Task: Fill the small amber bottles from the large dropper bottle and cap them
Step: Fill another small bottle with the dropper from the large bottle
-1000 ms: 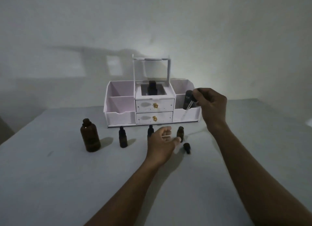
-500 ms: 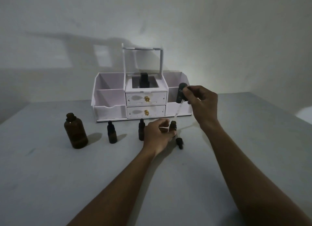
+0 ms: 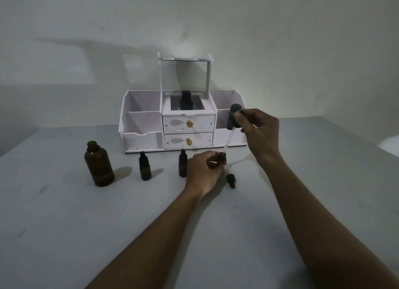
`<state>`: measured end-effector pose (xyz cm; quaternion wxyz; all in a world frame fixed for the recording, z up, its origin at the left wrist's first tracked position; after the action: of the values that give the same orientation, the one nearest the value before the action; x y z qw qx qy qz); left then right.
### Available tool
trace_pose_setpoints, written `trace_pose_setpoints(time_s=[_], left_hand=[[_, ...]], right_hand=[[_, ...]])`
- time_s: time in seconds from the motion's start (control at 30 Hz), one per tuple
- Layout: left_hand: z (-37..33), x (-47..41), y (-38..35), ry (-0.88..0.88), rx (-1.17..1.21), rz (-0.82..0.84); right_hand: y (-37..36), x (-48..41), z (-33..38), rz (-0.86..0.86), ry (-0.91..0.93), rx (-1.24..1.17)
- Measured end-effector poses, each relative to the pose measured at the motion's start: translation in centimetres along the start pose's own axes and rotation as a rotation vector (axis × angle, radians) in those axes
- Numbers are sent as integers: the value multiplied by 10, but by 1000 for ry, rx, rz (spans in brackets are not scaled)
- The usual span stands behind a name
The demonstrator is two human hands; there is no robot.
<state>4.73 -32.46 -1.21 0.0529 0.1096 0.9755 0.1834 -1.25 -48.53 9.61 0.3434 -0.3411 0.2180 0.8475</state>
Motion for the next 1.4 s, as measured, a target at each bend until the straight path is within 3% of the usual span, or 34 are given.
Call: trace_pose_setpoints(time_s=[0.87,1.1,1.3,1.4], left_hand=[[4,-2,-2,4,-34,14],[5,8,1,65,-17,93],[11,42,48,114,-27,239],[17,60,94,58,-66,244]], right_hand=[[-5,4,10,12,97,96],[9,1,40,-65,146,-14],[-12,1,76,-27,154,-164],[-41,4,100,36,186,-219]])
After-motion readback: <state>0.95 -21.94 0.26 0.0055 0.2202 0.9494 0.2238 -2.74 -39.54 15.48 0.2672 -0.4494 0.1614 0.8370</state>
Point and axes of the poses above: each hand's wrist, its own x-axis away from the middle knuckle, its own y-axis out of the back of the hand, z = x × y, the point moved 10 cm from there along -x, towards the middle knuckle, and after that the axes turned 11 degrees about y, right-handed, at the moved point
